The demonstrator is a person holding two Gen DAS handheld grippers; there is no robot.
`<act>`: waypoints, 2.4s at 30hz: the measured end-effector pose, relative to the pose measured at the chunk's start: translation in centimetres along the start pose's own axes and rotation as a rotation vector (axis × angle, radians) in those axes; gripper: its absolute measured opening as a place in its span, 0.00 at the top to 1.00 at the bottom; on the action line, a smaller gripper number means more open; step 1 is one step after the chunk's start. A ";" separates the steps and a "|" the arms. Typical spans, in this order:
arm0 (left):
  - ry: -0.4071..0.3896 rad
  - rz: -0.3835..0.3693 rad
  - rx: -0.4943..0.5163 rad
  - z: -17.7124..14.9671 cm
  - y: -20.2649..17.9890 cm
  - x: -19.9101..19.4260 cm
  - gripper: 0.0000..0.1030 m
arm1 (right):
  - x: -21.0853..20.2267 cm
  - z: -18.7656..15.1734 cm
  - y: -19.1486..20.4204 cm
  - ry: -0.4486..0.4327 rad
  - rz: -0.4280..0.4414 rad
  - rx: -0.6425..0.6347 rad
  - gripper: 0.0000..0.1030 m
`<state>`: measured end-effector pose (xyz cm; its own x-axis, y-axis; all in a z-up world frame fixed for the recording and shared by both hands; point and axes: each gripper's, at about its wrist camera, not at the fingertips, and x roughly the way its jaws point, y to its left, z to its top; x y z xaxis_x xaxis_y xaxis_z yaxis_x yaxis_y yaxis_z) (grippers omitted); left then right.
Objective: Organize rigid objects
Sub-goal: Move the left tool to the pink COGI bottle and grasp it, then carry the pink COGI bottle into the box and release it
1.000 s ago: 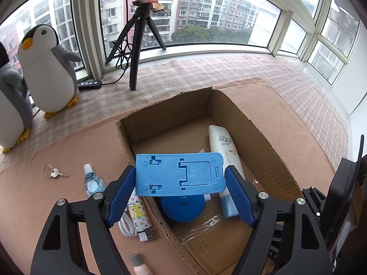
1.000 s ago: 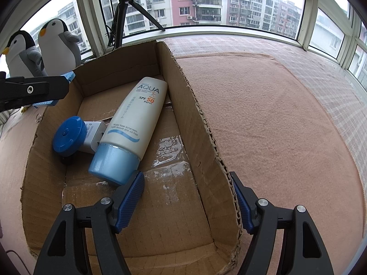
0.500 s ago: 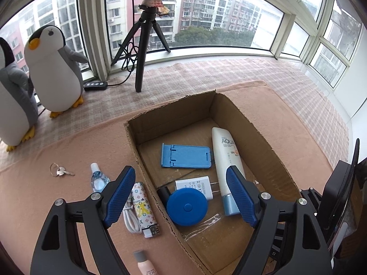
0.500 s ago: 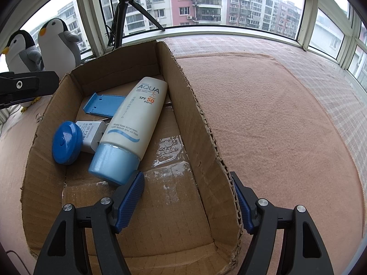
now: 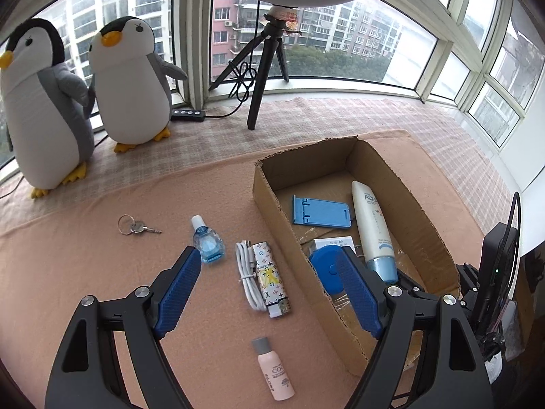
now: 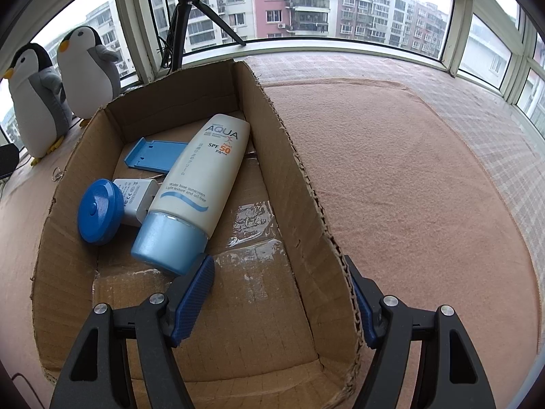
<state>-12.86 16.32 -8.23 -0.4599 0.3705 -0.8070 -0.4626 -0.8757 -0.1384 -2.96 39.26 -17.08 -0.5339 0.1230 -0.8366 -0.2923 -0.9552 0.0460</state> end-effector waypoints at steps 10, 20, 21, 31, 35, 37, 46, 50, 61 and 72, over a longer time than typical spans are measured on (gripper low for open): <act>0.057 -0.002 -0.099 -4.0 3.5 -0.4 0.21 | -0.1 -0.1 0.3 0.001 0.000 -0.007 0.33; 0.138 -0.015 -0.104 -8.7 1.9 0.9 0.25 | -0.1 -0.2 0.5 0.000 -0.002 -0.011 0.33; 0.148 -0.018 -0.106 -9.0 1.8 1.2 0.29 | -0.2 -0.2 0.5 0.000 -0.001 -0.011 0.33; 0.189 -0.020 -0.080 -10.3 0.3 2.5 0.45 | -0.2 -0.2 0.5 0.001 -0.001 -0.009 0.33; 0.198 -0.017 -0.077 -10.5 0.2 2.9 0.54 | -0.2 -0.1 0.6 0.001 -0.001 -0.010 0.33; 0.195 -0.009 -0.073 -10.6 0.2 2.9 0.54 | -0.2 -0.1 0.6 0.001 -0.002 -0.010 0.33; 0.185 0.033 -0.046 -10.6 0.2 2.9 0.68 | -0.2 -0.1 0.6 0.001 -0.002 -0.010 0.33; 0.182 0.030 -0.038 -10.6 0.5 2.8 0.79 | -0.2 -0.1 0.6 0.001 -0.002 -0.010 0.33; 0.165 0.011 -0.086 -10.6 2.1 2.0 0.82 | -0.1 -0.1 0.6 0.001 -0.002 -0.010 0.33; 0.092 -0.005 -0.069 -7.6 1.4 0.1 0.82 | -0.2 -0.2 0.7 0.001 -0.001 -0.011 0.33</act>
<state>-7.79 12.78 -12.84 -0.3846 0.3475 -0.8552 -0.4099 -0.8944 -0.1791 -2.94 38.51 -16.99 -0.5325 0.1241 -0.8373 -0.2847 -0.9578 0.0391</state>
